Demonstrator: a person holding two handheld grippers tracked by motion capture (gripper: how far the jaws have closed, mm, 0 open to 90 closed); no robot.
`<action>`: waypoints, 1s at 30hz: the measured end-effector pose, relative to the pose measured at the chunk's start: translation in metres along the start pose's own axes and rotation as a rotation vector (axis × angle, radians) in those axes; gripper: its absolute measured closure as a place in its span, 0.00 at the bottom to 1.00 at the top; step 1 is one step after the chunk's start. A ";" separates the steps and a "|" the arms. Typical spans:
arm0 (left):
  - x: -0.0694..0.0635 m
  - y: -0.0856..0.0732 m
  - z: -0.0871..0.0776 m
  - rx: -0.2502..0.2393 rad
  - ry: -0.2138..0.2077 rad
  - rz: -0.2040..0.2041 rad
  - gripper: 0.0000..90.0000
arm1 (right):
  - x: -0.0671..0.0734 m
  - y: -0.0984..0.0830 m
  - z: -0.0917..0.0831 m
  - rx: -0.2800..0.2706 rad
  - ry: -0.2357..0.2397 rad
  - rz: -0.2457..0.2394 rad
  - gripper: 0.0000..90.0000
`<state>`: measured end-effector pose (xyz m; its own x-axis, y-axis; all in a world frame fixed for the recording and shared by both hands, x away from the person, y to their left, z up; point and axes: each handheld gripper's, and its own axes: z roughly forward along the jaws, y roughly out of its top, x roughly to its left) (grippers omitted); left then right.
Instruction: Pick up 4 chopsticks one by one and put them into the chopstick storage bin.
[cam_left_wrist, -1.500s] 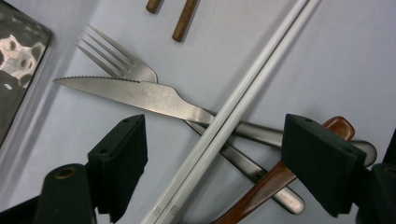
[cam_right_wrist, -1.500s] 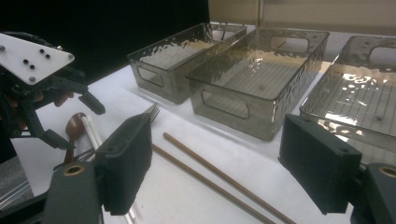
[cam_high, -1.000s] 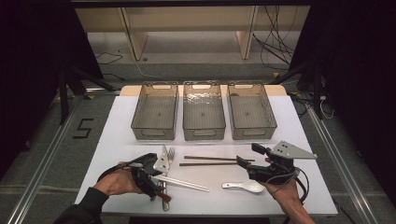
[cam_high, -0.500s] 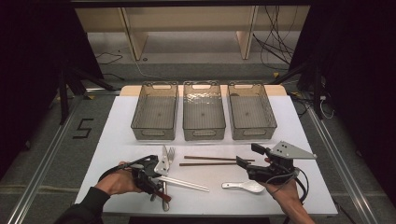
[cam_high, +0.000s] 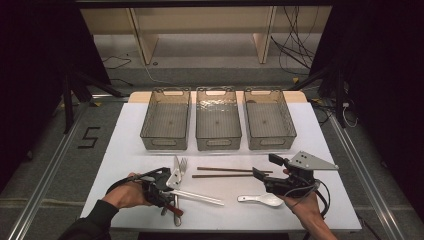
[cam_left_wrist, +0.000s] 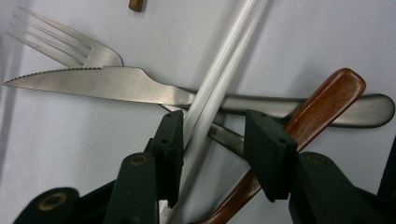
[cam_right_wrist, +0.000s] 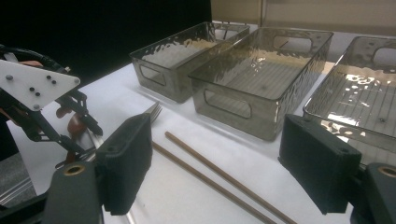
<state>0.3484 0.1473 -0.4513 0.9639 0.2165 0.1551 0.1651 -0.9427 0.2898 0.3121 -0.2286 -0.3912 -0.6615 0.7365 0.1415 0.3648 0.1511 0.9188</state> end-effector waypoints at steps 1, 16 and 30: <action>0.000 0.000 0.000 0.004 -0.001 0.003 0.65 | 0.000 0.000 0.000 0.001 0.000 0.000 0.29; -0.003 0.004 0.001 0.038 0.003 0.050 0.74 | -0.001 0.000 0.001 0.006 0.001 -0.001 0.29; -0.004 0.007 0.005 0.072 -0.019 0.099 0.85 | 0.000 0.000 0.001 0.008 0.002 -0.005 0.30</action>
<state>0.3467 0.1384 -0.4545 0.9798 0.1170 0.1620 0.0826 -0.9753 0.2050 0.3129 -0.2283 -0.3914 -0.6648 0.7341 0.1381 0.3667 0.1597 0.9165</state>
